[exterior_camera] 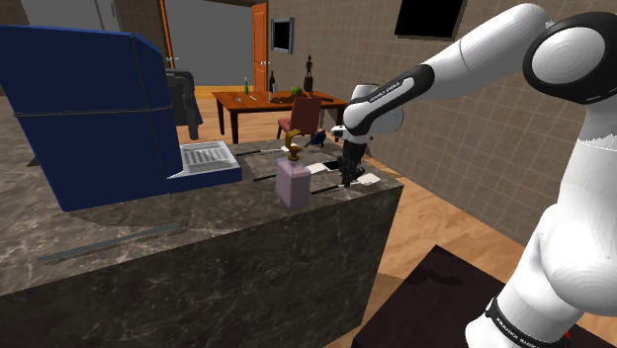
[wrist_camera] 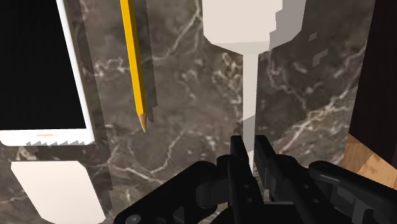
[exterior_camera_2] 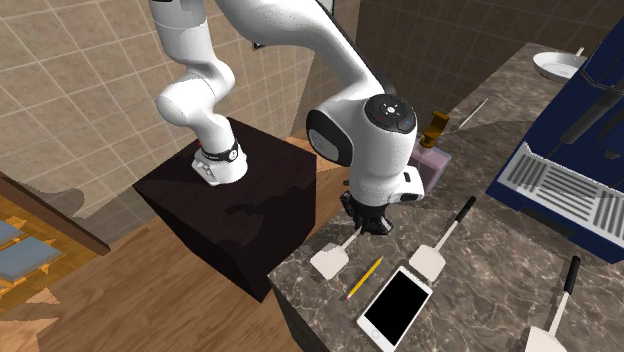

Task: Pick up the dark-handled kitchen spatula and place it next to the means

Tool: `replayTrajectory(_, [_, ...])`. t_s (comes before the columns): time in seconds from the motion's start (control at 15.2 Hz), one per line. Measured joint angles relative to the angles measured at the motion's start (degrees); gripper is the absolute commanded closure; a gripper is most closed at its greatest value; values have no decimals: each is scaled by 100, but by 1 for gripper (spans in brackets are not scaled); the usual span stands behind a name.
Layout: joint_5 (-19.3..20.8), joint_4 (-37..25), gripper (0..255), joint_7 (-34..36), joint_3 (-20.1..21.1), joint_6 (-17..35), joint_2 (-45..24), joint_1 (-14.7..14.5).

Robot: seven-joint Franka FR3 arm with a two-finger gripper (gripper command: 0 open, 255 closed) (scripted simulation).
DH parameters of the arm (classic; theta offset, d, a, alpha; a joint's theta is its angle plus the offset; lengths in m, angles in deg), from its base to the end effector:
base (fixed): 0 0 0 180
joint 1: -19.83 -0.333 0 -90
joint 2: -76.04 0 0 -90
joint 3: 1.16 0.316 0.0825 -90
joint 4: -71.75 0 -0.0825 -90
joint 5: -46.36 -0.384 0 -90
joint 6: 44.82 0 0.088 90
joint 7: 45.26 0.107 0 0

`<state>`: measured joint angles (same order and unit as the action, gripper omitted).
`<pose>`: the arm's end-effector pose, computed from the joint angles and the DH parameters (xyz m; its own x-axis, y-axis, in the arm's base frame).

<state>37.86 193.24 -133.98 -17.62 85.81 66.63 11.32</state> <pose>0.5603 -0.0723 0.3386 0.2506 0.9658 0.0664 0.9680 -0.2511 -0.0006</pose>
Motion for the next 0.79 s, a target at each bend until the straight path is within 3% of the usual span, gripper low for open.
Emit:
replayTrajectory(0.46, [8,-9,255,6,-2,-25,16,-1])
replayTrajectory(0.79, [115,-132,255,93,-23,-337,223,-16])
